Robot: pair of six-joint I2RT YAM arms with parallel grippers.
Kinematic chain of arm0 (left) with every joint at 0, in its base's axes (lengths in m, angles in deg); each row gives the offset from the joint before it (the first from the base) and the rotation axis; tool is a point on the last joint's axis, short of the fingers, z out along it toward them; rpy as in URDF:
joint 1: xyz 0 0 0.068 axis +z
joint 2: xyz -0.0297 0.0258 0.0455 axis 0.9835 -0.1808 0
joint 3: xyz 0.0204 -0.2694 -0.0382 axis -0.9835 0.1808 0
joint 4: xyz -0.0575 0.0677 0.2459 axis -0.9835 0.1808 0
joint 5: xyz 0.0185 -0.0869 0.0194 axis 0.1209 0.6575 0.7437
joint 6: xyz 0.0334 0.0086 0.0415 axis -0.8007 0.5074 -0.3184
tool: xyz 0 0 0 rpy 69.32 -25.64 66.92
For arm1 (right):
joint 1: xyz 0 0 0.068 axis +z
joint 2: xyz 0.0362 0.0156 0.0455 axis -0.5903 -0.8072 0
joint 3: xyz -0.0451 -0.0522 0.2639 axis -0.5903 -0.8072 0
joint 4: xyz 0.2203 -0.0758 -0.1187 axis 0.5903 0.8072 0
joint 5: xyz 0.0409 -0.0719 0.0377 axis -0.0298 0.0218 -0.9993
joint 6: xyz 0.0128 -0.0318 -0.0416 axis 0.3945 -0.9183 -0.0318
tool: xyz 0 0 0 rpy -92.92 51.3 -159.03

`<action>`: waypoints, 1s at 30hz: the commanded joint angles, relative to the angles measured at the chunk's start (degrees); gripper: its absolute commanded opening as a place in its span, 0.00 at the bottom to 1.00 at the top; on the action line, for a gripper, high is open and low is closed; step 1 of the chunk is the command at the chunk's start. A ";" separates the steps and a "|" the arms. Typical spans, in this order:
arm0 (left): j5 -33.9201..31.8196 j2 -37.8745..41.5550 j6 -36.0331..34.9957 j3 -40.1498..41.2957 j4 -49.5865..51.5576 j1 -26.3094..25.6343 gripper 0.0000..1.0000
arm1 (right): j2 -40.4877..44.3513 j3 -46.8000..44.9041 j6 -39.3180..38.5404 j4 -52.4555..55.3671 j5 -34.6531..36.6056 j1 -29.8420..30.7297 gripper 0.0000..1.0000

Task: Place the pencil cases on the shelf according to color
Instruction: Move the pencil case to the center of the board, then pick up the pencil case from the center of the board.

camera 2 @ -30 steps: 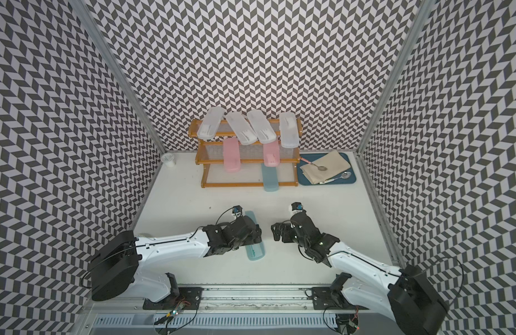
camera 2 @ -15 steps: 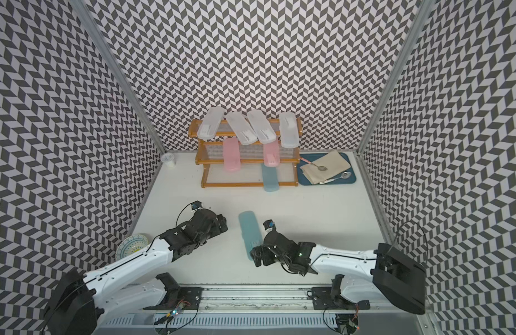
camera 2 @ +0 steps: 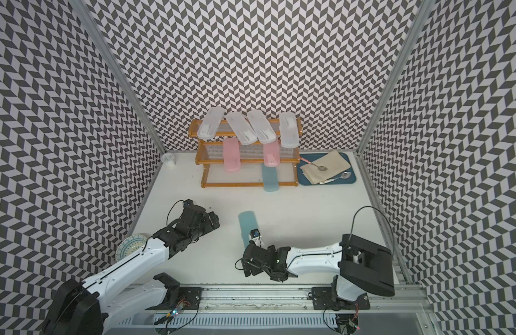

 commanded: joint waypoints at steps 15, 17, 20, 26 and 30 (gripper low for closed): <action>0.93 9.57 -0.82 -1.60 -0.26 6.11 0.99 | -11.60 6.22 8.06 3.75 7.17 1.96 0.97; 1.01 9.81 -1.23 -2.39 0.45 6.54 1.00 | -12.13 6.40 8.44 4.08 7.69 1.96 0.94; 1.01 10.03 -2.06 -3.79 1.70 7.05 1.00 | -11.80 5.48 8.70 2.85 7.86 1.96 0.87; 1.01 10.72 -3.40 -5.55 2.06 8.05 0.99 | -7.49 3.46 10.05 2.04 10.06 1.96 0.66; 1.38 10.36 -3.68 -6.28 1.20 8.59 1.00 | -2.68 2.30 10.31 2.57 12.44 1.96 0.64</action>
